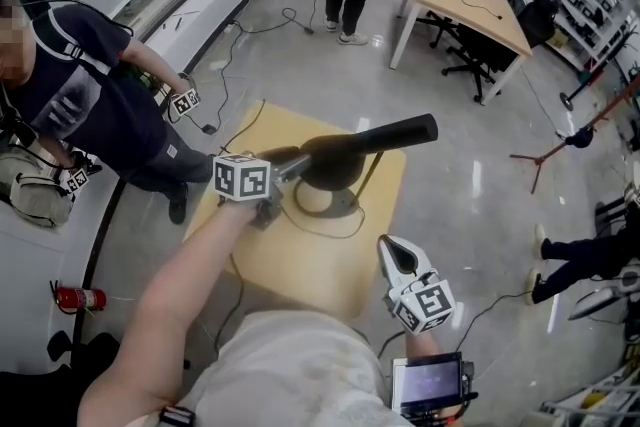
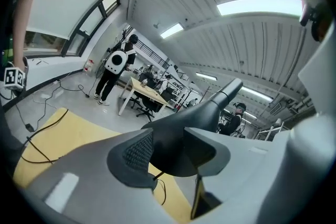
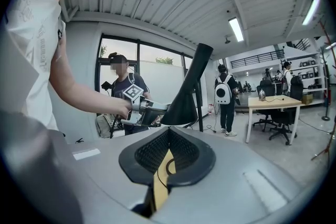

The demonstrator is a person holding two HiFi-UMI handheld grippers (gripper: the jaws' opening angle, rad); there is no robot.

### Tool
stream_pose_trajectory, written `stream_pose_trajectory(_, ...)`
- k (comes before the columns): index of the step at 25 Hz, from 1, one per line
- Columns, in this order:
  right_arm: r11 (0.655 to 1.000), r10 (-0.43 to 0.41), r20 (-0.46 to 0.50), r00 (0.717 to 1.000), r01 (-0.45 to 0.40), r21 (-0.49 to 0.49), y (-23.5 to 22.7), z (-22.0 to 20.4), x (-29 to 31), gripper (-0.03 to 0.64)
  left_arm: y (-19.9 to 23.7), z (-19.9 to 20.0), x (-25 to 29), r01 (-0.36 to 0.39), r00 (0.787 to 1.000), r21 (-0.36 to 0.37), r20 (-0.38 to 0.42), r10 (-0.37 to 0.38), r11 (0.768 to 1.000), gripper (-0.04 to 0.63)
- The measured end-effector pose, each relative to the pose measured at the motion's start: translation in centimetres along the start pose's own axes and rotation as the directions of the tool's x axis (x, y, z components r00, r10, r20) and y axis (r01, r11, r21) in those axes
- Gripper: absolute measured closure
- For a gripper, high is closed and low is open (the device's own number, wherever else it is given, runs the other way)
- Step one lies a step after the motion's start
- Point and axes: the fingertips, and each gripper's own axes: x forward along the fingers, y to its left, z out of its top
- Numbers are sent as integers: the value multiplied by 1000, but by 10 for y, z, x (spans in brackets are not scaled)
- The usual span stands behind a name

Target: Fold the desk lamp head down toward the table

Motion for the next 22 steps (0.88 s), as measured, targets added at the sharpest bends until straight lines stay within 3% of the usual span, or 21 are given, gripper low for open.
stream_pose_trajectory(6,1000,29,10,1000,-29,10,-2,1,-5,604,-21,10,-23,-20,995,26,100,17,999,440)
stream_pose_trajectory(12,996,91,42,995,-91,-1,-2,2,7,604,-31,7,-62,-140,976,111,181,119,984,547)
stream_pose_trajectory(18,990,141,43,989,-141,6,-5,1,-1,604,-67,-24,-84,-221,963,224,202,177,949,594)
stream_pose_trajectory(22,987,161,50,986,-162,18,-7,-3,-11,604,-95,-60,-88,-225,965,257,191,179,940,594)
